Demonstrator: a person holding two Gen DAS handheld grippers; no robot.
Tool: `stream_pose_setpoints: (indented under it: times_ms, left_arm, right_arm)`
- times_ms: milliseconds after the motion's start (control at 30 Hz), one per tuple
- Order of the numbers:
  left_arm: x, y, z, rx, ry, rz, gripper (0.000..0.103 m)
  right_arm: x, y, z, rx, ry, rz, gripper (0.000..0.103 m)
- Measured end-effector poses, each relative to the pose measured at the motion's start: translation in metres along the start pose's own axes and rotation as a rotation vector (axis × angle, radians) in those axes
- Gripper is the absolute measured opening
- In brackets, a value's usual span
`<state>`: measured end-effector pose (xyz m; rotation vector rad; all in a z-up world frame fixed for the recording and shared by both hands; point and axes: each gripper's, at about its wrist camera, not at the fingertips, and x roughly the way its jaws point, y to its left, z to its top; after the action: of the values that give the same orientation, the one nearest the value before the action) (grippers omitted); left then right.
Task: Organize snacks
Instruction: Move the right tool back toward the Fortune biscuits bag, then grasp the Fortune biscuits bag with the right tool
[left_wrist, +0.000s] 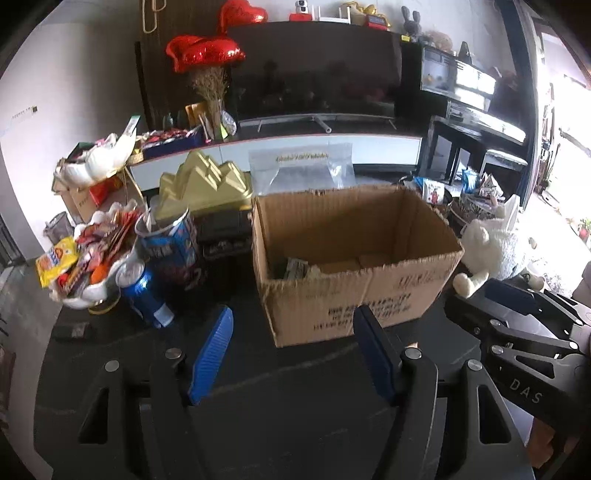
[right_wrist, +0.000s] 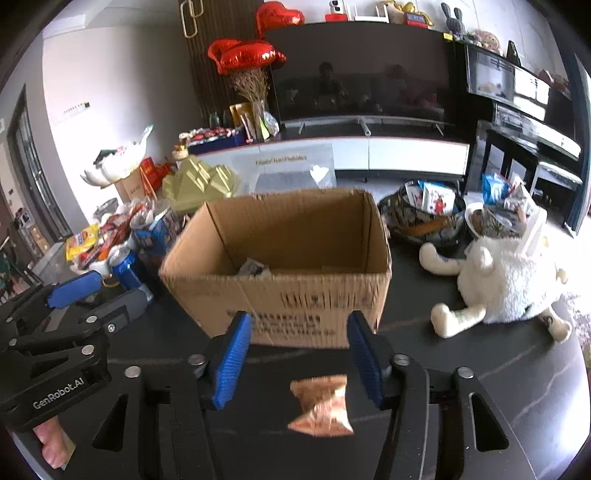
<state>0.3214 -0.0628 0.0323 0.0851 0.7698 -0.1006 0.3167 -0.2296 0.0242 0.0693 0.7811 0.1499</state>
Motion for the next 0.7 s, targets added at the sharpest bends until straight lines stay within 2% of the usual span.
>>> stream_pose_setpoints:
  times_ms: [333,700]
  left_arm:
    - [0.011,-0.012,-0.029,0.003,0.062,0.000,0.067]
    - [0.054,-0.021,-0.052,-0.006,0.194,-0.011,0.067]
  right_arm:
    - [0.019,-0.013,-0.029,0.033,0.144,-0.011,0.057]
    - [0.057,-0.028,-0.051,0.103,0.321,-0.008,0.057]
